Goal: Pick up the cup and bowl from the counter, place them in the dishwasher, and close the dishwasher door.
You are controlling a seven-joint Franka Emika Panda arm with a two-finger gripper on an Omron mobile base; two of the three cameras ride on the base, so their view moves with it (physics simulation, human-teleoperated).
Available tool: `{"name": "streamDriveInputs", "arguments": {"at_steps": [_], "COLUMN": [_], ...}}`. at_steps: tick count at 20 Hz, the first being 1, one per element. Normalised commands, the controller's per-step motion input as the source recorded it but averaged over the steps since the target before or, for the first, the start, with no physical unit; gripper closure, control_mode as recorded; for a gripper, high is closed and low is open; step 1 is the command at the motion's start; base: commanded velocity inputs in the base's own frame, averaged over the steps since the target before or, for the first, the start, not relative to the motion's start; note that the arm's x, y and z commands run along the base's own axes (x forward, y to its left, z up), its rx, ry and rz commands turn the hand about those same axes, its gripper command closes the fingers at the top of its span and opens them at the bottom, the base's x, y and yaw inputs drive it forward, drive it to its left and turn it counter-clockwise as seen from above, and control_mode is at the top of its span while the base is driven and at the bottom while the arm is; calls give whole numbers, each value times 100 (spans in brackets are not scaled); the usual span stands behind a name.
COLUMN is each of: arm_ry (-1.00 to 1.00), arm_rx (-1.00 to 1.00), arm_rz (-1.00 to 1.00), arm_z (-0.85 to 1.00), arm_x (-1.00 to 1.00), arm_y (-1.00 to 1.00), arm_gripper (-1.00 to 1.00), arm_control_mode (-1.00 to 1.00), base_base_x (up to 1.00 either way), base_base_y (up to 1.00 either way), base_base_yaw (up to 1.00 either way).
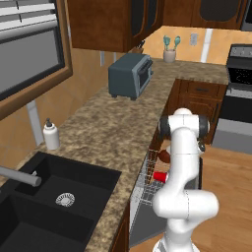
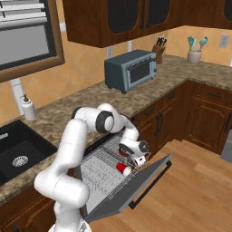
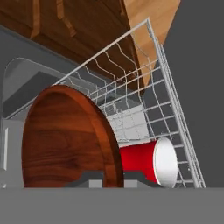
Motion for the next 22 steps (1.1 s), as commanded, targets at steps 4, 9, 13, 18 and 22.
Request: {"name": "streamDriveInputs", "arguments": {"at_steps": [4,9,13,18,22], "arm_ry": [1,0,3,8,11], "arm_rx": [0,4,0,0,0], "arm_rz": [-4,14,6,0,0], "arm_z": [-38,-37,-51,-60,-69], "arm_x": [73,53,62,62,53], "arm_y": [-1,-41,-10,0,0], "arm_gripper": [100,100,100,100,100], "arm_control_mode": [-100,-100,-100,-100,-100], "base_base_x": [0,0,0,0,0], "base_base_y": [0,0,0,0,0], "base_base_yaw": [0,0,0,0,0]}}
